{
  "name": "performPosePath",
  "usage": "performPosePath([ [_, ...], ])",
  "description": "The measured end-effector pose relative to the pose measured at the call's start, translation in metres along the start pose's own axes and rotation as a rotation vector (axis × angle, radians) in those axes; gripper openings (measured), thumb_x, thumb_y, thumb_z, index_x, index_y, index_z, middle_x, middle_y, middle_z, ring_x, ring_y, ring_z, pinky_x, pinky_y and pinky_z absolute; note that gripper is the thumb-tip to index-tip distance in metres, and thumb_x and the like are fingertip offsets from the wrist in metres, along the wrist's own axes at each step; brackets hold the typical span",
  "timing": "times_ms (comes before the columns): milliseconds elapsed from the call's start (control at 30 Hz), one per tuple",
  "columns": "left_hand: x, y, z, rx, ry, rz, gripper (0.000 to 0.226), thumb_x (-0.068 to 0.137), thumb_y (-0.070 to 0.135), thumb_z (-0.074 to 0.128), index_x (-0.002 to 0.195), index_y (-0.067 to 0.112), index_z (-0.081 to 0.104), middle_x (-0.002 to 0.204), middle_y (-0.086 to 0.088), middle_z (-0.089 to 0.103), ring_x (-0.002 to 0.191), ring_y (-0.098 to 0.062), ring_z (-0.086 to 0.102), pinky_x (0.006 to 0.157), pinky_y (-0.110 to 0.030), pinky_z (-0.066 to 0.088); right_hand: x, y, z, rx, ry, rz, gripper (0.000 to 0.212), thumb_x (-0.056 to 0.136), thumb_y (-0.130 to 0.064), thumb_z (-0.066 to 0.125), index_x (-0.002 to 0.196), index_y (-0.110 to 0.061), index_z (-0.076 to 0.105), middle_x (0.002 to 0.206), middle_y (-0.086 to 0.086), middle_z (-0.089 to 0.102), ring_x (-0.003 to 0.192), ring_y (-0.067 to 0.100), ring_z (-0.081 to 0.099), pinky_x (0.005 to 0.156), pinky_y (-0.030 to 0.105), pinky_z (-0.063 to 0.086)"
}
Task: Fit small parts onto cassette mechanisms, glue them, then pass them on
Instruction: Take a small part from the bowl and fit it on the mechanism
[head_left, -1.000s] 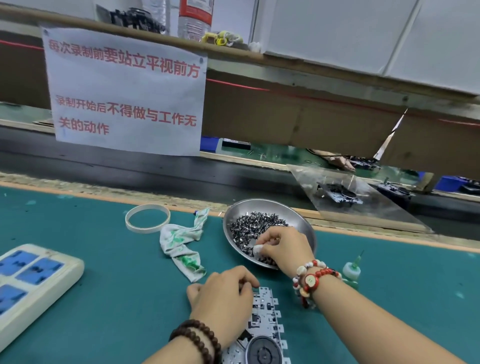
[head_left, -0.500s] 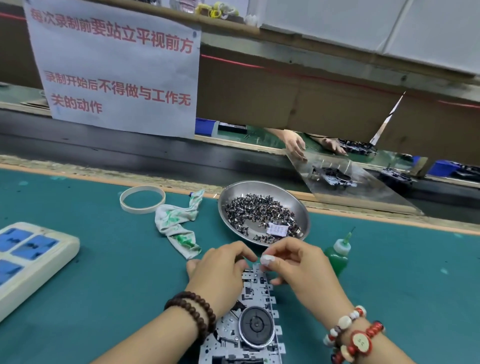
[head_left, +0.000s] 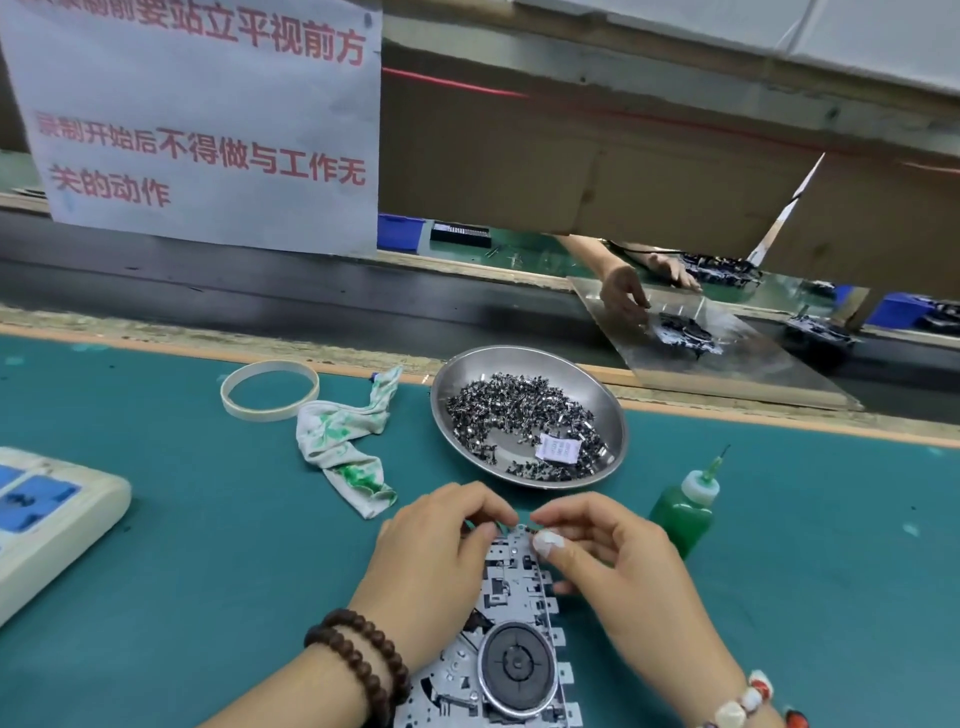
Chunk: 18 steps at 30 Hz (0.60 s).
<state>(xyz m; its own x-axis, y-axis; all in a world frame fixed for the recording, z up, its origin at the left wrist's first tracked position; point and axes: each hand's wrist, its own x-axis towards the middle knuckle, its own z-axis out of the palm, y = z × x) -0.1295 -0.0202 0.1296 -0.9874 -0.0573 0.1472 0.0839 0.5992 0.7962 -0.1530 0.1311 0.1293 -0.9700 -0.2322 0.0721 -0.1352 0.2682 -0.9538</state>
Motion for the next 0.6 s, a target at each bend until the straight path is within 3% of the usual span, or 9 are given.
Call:
performPosePath([
  [167, 0.0014, -0.0012, 0.0052, -0.003, 0.067, -0.015, 0.034, 0.092, 0.016, 0.051, 0.071, 0.043, 0.052, 0.087, 0.023, 0.058, 0.09, 0.004, 0.05, 0.094, -0.033, 0.039, 0.0012, -0.0007, -0.0016, -0.039, -0.02, -0.017, 0.029, 0.078, -0.005, 0.07, 0.075, -0.033, 0.069, 0.07, -0.006, 0.07, 0.059, 0.001, 0.06, 0.061, 0.016, 0.05],
  [333, 0.0008, -0.003, 0.0062, -0.003, 0.06, -0.005, 0.028, 0.092, 0.02, 0.05, 0.074, 0.042, 0.05, 0.088, 0.021, 0.056, 0.094, 0.001, 0.049, 0.093, -0.035, 0.039, 0.0014, 0.0003, -0.001, -0.197, -0.029, -0.048, 0.028, 0.077, -0.012, 0.071, 0.073, -0.04, 0.067, 0.077, -0.013, 0.066, 0.065, 0.0, 0.058, 0.065, 0.015, 0.047],
  [600, 0.0004, -0.0042, 0.0066, 0.029, 0.057, 0.012, 0.031, 0.087, 0.01, 0.047, 0.069, 0.035, 0.045, 0.08, 0.016, 0.051, 0.087, -0.001, 0.043, 0.091, -0.035, 0.036, 0.0008, 0.0023, 0.001, -0.228, -0.001, -0.036, 0.022, 0.076, -0.013, 0.073, 0.063, -0.029, 0.066, 0.073, -0.009, 0.062, 0.063, -0.004, 0.055, 0.063, 0.008, 0.04],
])
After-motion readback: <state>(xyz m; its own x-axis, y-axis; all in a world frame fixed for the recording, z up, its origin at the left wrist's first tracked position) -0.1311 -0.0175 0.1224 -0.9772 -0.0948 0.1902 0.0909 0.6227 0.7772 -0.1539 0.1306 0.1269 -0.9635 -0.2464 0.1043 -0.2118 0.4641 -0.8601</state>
